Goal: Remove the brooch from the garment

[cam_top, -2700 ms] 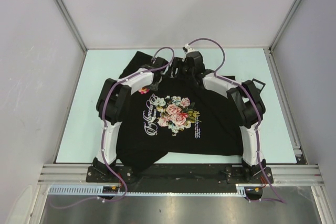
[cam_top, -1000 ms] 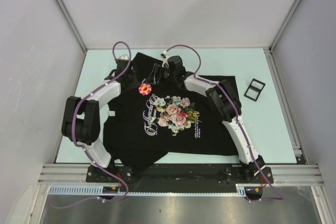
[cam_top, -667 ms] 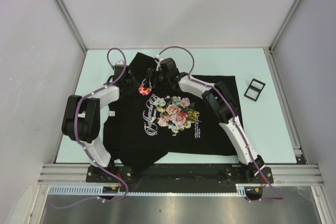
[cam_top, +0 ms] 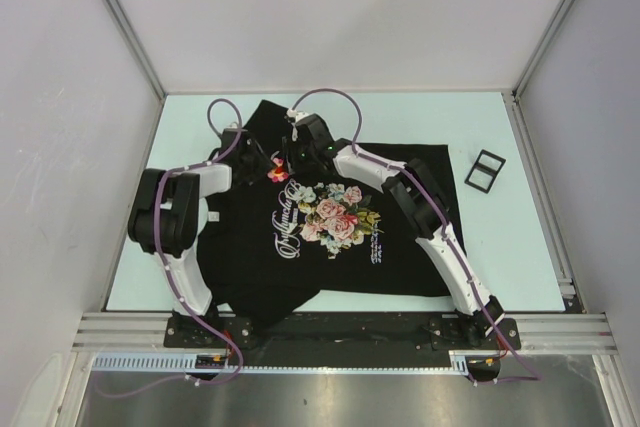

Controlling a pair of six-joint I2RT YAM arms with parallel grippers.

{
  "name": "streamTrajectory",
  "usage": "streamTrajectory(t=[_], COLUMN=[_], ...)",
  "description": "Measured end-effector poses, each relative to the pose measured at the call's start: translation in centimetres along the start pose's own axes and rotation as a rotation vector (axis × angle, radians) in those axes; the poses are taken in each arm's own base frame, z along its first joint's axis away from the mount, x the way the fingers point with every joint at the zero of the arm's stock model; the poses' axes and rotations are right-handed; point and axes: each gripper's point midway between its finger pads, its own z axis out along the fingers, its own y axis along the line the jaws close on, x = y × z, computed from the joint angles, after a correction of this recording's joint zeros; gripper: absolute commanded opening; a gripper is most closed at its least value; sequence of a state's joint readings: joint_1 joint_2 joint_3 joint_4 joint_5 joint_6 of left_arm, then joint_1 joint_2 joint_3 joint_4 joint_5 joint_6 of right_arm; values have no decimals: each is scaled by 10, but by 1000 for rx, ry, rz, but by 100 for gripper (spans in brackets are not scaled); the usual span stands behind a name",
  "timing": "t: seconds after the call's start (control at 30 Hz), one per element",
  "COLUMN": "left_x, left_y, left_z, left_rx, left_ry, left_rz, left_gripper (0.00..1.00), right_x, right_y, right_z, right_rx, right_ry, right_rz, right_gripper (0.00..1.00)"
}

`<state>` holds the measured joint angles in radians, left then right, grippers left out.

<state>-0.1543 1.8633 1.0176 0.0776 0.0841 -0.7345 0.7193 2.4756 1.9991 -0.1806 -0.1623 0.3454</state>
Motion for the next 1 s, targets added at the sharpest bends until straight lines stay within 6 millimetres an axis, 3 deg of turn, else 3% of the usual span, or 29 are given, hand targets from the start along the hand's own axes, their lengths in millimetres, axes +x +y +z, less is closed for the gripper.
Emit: streamTrajectory(t=[0.13, 0.27, 0.4, 0.63, 1.0], left_x=[-1, -2, -6, -5, 1], left_y=[-2, -4, -8, -9, -30], left_z=[3, 5, 5, 2, -8], left_rx=[11, 24, 42, -7, -68], left_ry=[-5, -11, -24, -53, -92], left_rz=[-9, -12, 6, 83, 214], left_gripper=[36, 14, 0, 0, 0], right_x=[0, -3, -10, -12, -10], right_y=[0, 0, 4, 11, 18], right_z=[-1, -3, -3, 1, 3], right_rx=[0, -5, -13, -56, -144], right_ry=[5, 12, 5, 12, 43], right_rz=[1, 7, 8, 19, 105], right_gripper=[29, 21, 17, 10, 14])
